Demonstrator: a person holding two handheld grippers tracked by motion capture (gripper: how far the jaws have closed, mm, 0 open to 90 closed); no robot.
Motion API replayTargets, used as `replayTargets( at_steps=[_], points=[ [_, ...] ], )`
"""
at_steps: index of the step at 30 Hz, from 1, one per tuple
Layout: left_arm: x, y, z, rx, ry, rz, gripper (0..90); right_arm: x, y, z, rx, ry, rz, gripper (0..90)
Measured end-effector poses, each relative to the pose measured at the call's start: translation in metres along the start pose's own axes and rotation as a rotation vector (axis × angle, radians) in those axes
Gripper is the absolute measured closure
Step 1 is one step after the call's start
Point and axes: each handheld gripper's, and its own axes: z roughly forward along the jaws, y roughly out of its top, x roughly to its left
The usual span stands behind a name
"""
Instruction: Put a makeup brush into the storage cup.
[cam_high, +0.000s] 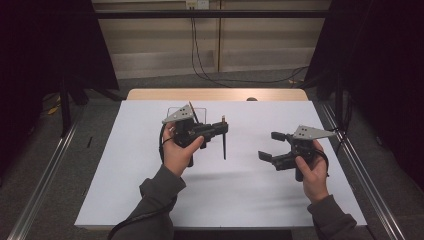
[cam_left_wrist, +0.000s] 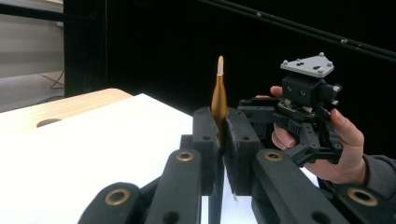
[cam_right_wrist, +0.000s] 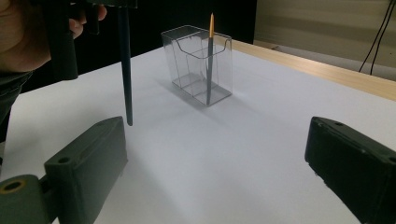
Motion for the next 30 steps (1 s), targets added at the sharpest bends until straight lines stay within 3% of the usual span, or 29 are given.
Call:
replayTargets(
  at_steps=[13,30],
  points=[
    [0.000,0.000,-0.001,-0.004,-0.001,0.009,84.1,-0.001,-0.005,-0.009,-0.048,0.008,0.006,5.8],
    [0.002,-0.002,-0.006,-0.008,0.003,0.004,84.0,-0.002,-0.013,-0.019,-0.065,0.009,-0.002,6.9]
  ],
)
